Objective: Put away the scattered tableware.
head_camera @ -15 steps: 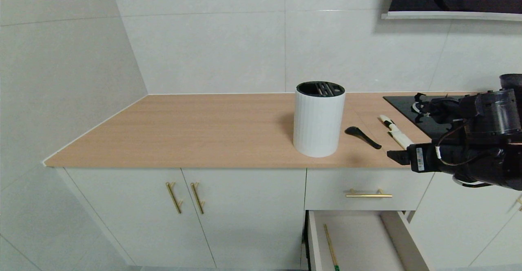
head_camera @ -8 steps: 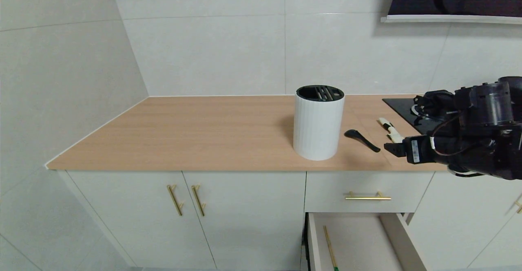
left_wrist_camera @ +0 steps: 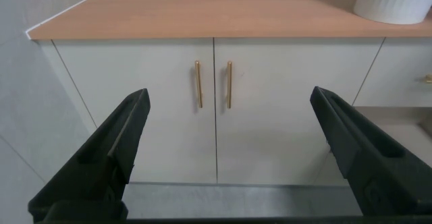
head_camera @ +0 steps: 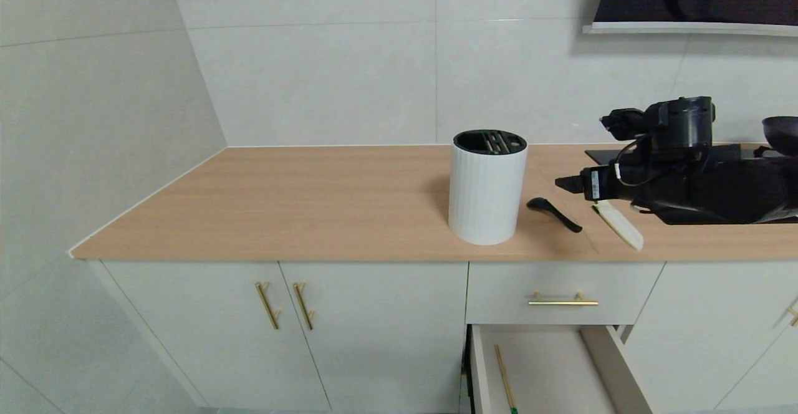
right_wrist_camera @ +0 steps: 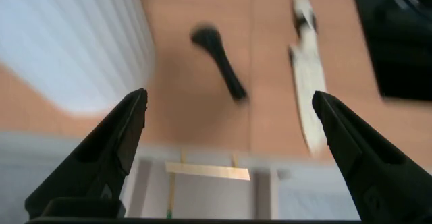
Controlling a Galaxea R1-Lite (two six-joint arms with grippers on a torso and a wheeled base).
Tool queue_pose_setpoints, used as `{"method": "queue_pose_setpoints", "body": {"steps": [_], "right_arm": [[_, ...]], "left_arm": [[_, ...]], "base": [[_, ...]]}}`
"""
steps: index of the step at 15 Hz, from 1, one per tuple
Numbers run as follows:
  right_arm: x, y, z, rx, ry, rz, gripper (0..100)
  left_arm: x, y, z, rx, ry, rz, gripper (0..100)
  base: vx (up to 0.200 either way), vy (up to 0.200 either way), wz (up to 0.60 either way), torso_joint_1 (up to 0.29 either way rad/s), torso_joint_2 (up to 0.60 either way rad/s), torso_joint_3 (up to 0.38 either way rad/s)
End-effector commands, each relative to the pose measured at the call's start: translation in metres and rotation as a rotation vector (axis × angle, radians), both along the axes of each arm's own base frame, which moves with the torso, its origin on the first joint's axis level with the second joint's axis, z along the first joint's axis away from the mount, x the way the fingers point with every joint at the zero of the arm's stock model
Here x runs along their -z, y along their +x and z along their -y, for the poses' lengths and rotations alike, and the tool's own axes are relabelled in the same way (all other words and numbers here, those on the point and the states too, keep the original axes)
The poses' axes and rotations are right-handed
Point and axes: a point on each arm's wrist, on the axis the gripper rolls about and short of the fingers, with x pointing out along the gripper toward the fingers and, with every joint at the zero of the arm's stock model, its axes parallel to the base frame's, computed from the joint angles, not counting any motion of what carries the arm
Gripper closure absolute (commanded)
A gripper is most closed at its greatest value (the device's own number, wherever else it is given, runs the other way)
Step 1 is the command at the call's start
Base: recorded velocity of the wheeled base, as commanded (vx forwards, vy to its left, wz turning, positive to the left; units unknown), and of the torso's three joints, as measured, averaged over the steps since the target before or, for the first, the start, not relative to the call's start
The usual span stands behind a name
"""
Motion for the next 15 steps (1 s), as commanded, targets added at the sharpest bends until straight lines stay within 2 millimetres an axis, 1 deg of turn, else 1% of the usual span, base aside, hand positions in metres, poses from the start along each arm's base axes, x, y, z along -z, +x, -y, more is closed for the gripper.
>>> {"method": "queue_pose_setpoints", "body": {"steps": [1, 2, 4, 6, 8, 11, 12, 15], "right_arm": [[0.023, 0.028, 0.02, -0.052, 0.014, -0.028, 0], [0.023, 0.03, 0.024, -0.076, 0.028, -0.017, 0], [0.035, 0.041, 0.041, -0.112, 0.042, 0.005, 0], [0.046, 0.05, 0.046, -0.173, 0.074, 0.038, 0], [0.061, 0.058, 0.045, -0.183, 0.074, 0.041, 0], [0.074, 0.066, 0.044, -0.178, 0.071, 0.02, 0], [0.086, 0.073, 0.043, -0.178, 0.072, 0.002, 0], [0.107, 0.083, 0.043, -0.182, 0.056, -0.026, 0]], "left_arm": [[0.0, 0.0, 0.0, 0.001, 0.0, 0.0, 0], [0.0, 0.0, 0.0, -0.001, 0.0, -0.002, 0], [0.0, 0.0, 0.0, -0.001, 0.0, 0.0, 0], [0.0, 0.0, 0.0, -0.001, 0.0, 0.0, 0], [0.0, 0.0, 0.0, -0.001, 0.0, 0.0, 0], [0.0, 0.0, 0.0, -0.001, 0.0, -0.002, 0], [0.0, 0.0, 0.0, -0.001, 0.0, 0.0, 0], [0.0, 0.0, 0.0, -0.001, 0.0, 0.0, 0]], "base": [[0.0, 0.0, 0.0, 0.0, 0.0, 0.0], [0.0, 0.0, 0.0, 0.0, 0.0, 0.0], [0.0, 0.0, 0.0, 0.0, 0.0, 0.0], [0.0, 0.0, 0.0, 0.0, 0.0, 0.0], [0.0, 0.0, 0.0, 0.0, 0.0, 0.0], [0.0, 0.0, 0.0, 0.0, 0.0, 0.0], [0.0, 0.0, 0.0, 0.0, 0.0, 0.0], [0.0, 0.0, 0.0, 0.0, 0.0, 0.0]]}}
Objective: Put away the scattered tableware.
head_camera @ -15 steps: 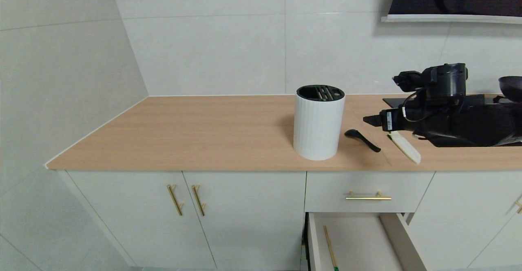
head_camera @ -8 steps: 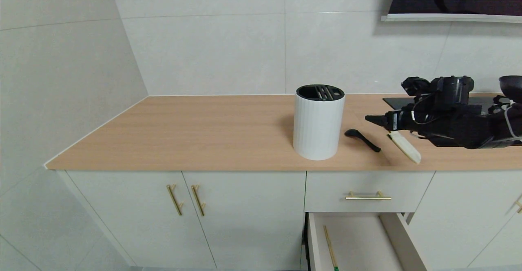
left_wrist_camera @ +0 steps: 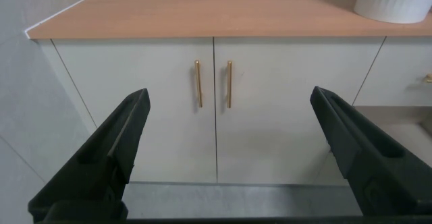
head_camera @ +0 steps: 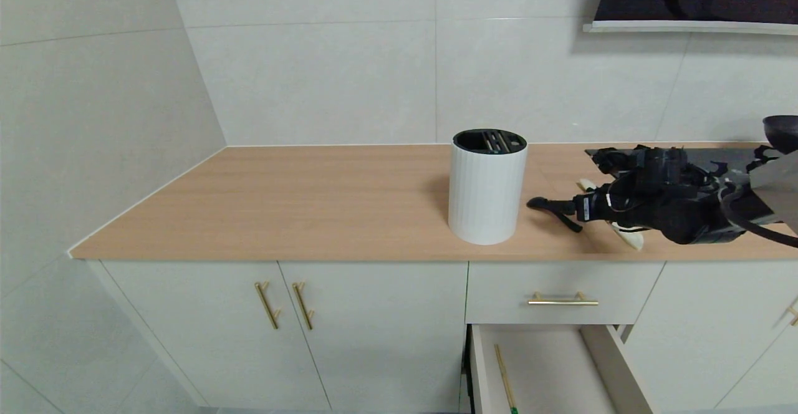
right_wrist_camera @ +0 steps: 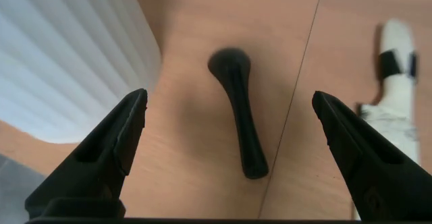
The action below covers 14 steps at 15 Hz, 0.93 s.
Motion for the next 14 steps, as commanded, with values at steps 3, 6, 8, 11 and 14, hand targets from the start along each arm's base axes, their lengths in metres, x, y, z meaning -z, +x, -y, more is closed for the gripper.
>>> {"method": "queue_pose_setpoints", "body": {"steps": [3, 6, 8, 11, 14], "right_arm": [[0.035, 0.012, -0.005, -0.008, -0.021, -0.059, 0], [0.042, 0.018, -0.004, 0.041, -0.056, -0.053, 0], [0.045, 0.022, -0.004, 0.058, -0.063, -0.05, 0], [0.045, 0.022, -0.004, 0.059, -0.064, -0.052, 0], [0.045, 0.022, -0.004, 0.059, -0.065, -0.051, 0]], "left_arm": [[0.0, 0.0, 0.0, 0.0, 0.0, 0.001, 0], [0.0, 0.0, 0.0, 0.0, 0.0, -0.001, 0], [0.0, 0.0, 0.0, 0.0, 0.0, 0.001, 0], [0.0, 0.0, 0.0, 0.0, 0.0, 0.001, 0], [0.0, 0.0, 0.0, 0.0, 0.0, 0.001, 0]], "base": [[0.0, 0.0, 0.0, 0.0, 0.0, 0.0], [0.0, 0.0, 0.0, 0.0, 0.0, 0.0], [0.0, 0.0, 0.0, 0.0, 0.0, 0.0], [0.0, 0.0, 0.0, 0.0, 0.0, 0.0], [0.0, 0.0, 0.0, 0.0, 0.0, 0.0]]}}
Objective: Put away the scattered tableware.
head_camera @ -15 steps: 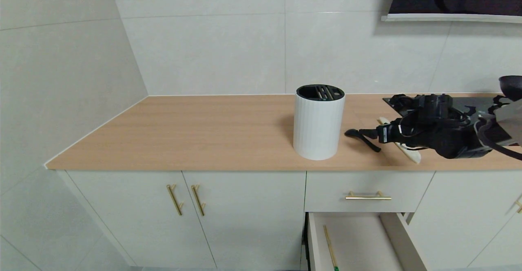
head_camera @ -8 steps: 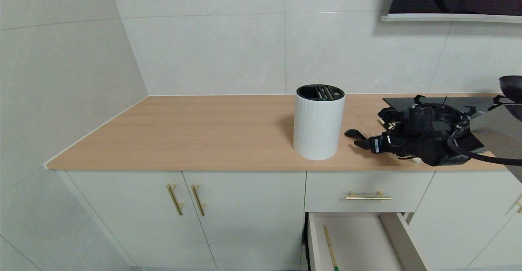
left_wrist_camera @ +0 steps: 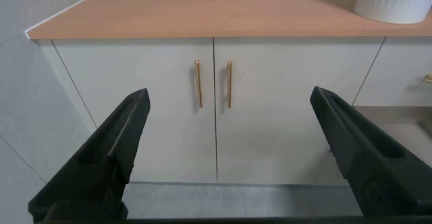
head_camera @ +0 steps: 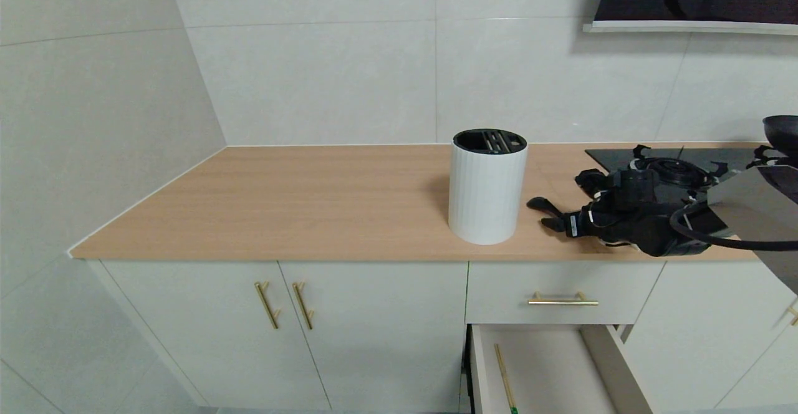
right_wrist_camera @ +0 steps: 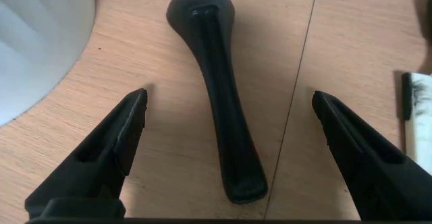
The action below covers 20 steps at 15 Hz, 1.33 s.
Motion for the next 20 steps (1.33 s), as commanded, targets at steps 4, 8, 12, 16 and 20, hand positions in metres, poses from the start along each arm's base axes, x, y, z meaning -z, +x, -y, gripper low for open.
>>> {"method": "queue_pose_setpoints", "body": {"steps": [4, 8, 12, 16, 20], "right_arm": [[0.004, 0.001, 0.0, -0.002, -0.003, -0.007, 100], [0.004, 0.002, 0.0, -0.002, -0.003, -0.004, 100], [0.002, 0.0, -0.001, -0.004, -0.003, -0.016, 100], [-0.034, -0.026, -0.01, -0.014, -0.007, -0.193, 100], [-0.087, -0.085, -0.03, 0.084, 0.076, -0.356, 100]], "left_arm": [[0.0, 0.0, 0.0, 0.0, 0.0, 0.0, 0], [0.0, 0.0, 0.0, 0.0, 0.0, 0.0, 0], [0.0, 0.0, 0.0, 0.0, 0.0, -0.002, 0], [0.0, 0.0, 0.0, 0.0, 0.0, 0.0, 0], [0.0, 0.0, 0.0, 0.0, 0.0, 0.0, 0]], "base": [[0.0, 0.0, 0.0, 0.0, 0.0, 0.0], [0.0, 0.0, 0.0, 0.0, 0.0, 0.0], [0.0, 0.0, 0.0, 0.0, 0.0, 0.0], [0.0, 0.0, 0.0, 0.0, 0.0, 0.0], [0.0, 0.0, 0.0, 0.0, 0.0, 0.0]]}}
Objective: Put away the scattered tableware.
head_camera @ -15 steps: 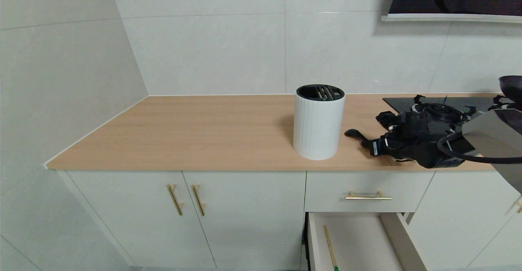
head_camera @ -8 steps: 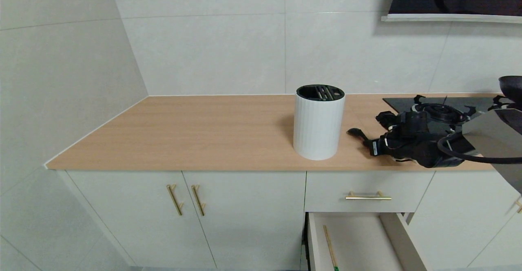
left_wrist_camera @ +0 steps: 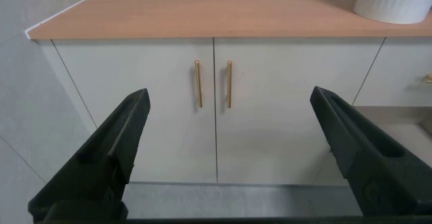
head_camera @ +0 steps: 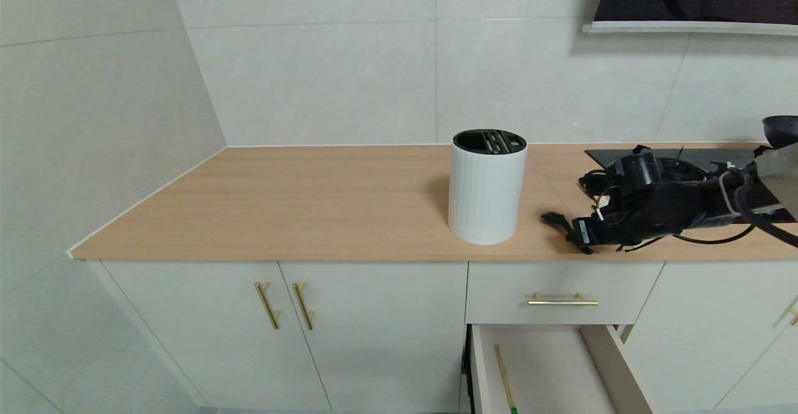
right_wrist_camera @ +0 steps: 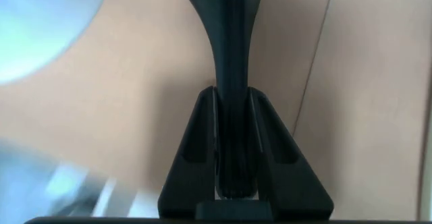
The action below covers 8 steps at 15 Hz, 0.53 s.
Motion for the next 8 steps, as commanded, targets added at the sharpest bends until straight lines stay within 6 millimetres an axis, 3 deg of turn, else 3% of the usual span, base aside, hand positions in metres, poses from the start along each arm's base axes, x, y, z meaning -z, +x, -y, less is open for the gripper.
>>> {"method": "queue_pose_setpoints", "body": {"steps": [1, 2, 3, 4, 8], "right_arm": [[-0.054, -0.05, -0.013, 0.047, 0.072, -0.006, 100], [-0.054, -0.05, -0.013, 0.047, 0.072, -0.006, 100], [-0.07, -0.09, -0.014, 0.066, 0.106, -0.016, 100], [-0.07, -0.107, -0.015, 0.07, 0.117, -0.033, 100], [-0.052, -0.148, -0.017, 0.053, 0.104, -0.094, 100]], "left_arm": [[0.0, 0.0, 0.0, 0.0, 0.0, -0.002, 0], [0.0, 0.0, 0.0, 0.0, 0.0, -0.002, 0], [0.0, 0.0, 0.0, 0.0, 0.0, -0.002, 0], [0.0, 0.0, 0.0, 0.0, 0.0, 0.0, 0], [0.0, 0.0, 0.0, 0.0, 0.0, -0.002, 0]], "base": [[0.0, 0.0, 0.0, 0.0, 0.0, 0.0], [0.0, 0.0, 0.0, 0.0, 0.0, 0.0], [0.0, 0.0, 0.0, 0.0, 0.0, 0.0], [0.0, 0.0, 0.0, 0.0, 0.0, 0.0], [0.0, 0.0, 0.0, 0.0, 0.0, 0.0]]}}
